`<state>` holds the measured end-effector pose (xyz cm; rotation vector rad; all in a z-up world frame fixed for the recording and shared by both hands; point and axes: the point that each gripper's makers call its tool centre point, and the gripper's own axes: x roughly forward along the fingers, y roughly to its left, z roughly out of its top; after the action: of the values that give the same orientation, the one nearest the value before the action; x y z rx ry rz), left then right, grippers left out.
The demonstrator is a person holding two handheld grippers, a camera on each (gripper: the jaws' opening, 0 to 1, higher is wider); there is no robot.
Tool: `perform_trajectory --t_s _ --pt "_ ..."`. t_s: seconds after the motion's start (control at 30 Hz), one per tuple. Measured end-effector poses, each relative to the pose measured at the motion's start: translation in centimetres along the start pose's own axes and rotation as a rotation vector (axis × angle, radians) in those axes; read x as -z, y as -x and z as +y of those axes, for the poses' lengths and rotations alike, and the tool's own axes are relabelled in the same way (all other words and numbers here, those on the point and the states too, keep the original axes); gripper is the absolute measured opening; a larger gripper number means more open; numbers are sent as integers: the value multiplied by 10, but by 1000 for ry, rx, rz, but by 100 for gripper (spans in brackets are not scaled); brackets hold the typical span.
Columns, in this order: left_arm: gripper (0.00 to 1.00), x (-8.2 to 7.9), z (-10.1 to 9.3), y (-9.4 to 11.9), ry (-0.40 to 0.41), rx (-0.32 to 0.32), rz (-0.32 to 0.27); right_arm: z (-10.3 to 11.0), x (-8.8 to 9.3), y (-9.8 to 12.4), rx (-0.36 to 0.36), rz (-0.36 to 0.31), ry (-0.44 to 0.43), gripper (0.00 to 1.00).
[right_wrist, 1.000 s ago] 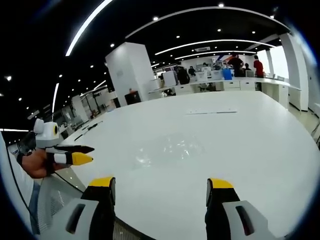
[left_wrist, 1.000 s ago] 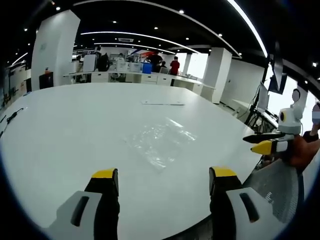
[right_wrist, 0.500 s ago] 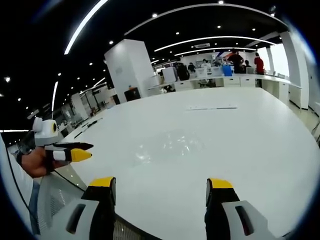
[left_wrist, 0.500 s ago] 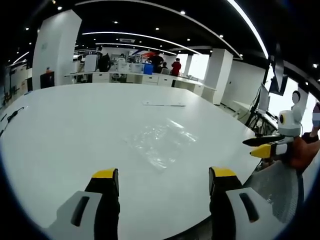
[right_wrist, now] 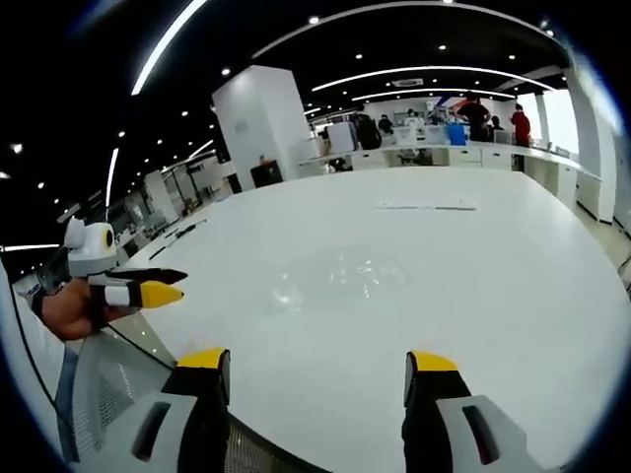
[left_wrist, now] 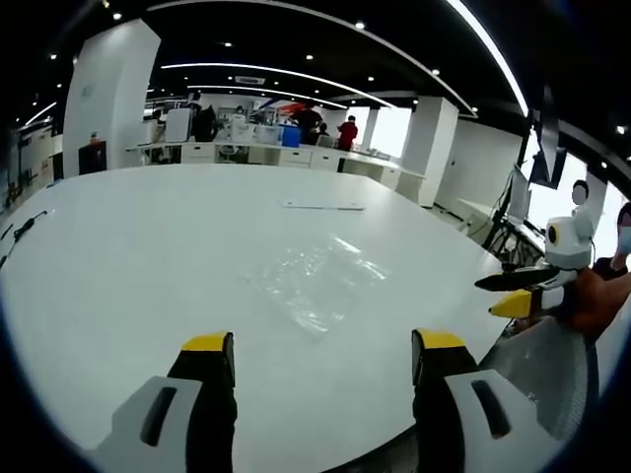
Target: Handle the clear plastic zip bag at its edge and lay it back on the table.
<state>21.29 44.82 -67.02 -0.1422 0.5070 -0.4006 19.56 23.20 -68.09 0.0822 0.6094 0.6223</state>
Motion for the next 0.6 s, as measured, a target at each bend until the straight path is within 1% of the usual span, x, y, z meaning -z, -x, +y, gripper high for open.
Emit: perform_trajectory --t_s 0.1,0.23,0.37,0.47,0.6 --pt "73 0 0 0 1 3 2 2 -3 -4 -6 4 10 71" --pt "73 1 -3 0 -6 7 7 7 -11 -13 -24 5 30 71" --pt "73 0 -1 0 4 1 4 13 -18 -24 -50 14 68 70" --pt "73 -2 1 1 13 -5 -5 17 -21 -31 -66 26 91 70" --pt "72 -2 -1 1 10 -3 -5 28 -23 -41 -91 43 130 69"
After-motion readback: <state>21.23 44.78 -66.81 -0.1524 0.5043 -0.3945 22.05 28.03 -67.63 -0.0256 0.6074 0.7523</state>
